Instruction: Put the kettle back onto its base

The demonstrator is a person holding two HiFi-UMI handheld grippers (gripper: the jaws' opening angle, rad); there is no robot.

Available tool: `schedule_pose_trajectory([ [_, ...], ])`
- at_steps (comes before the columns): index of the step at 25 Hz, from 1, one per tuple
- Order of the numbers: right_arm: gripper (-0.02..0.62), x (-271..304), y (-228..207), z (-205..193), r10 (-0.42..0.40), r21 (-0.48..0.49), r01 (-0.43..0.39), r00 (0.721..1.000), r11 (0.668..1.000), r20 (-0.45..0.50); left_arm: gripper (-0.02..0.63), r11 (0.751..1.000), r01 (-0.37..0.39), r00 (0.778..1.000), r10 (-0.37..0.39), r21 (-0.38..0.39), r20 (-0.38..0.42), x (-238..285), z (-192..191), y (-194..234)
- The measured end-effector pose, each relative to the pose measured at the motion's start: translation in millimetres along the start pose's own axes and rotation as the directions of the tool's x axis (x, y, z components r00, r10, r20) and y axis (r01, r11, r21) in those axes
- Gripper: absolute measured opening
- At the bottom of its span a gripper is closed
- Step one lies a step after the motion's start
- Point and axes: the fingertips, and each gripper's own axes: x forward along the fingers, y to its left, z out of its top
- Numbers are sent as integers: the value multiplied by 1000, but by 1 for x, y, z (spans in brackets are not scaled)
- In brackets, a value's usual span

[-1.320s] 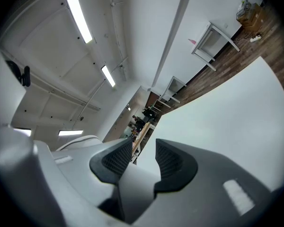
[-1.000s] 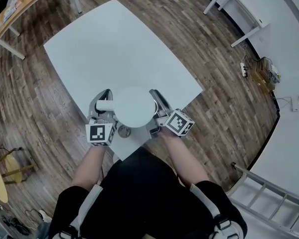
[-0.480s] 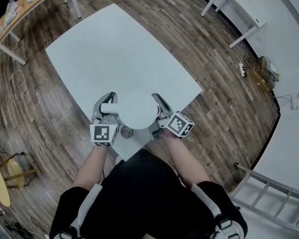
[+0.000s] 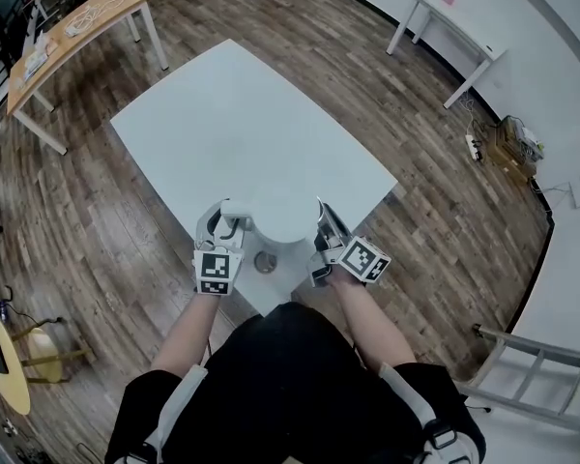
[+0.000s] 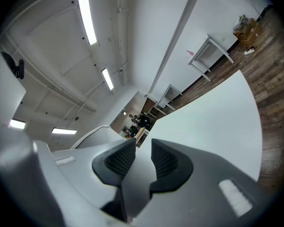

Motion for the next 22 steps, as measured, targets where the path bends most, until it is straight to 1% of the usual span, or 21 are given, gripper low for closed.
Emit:
schedule_pose_trajectory([
  [3,96,-21,2,-12,-21,7,21,999,1000,30,153,1000,0,1000,0,-26,-6,-22,-8,0],
  [6,101,-44,9,-27,-23,1,23,999,1000,38,152,997,7,1000,-7,-73,2,-47,-13,-4],
  [9,98,-64,24,-42,-16,-78,19,999,997,38,152,989,35,999,-30,-146,35,-69,-6,-8],
  [11,91,-74,42,-52,-5,-140,12,999,990,47,149,984,54,997,-44,-171,57,-85,-2,-8],
  [13,71,-82,57,-62,-8,-188,18,999,982,53,137,981,70,995,-57,-181,77,-99,1,-6],
  [14,51,-87,63,-66,-12,-205,24,998,979,56,132,980,76,994,-61,-183,85,-105,3,-6],
  [17,9,-106,77,-77,-7,-228,20,998,973,59,83,976,98,991,-78,-193,104,-124,7,-10],
  [20,2,-117,91,-83,9,-254,5,998,967,54,38,974,115,989,-94,-193,114,-137,13,-10],
  [22,2,-118,102,-83,24,-282,-9,999,960,49,35,976,122,988,-102,-181,117,-141,20,-8],
])
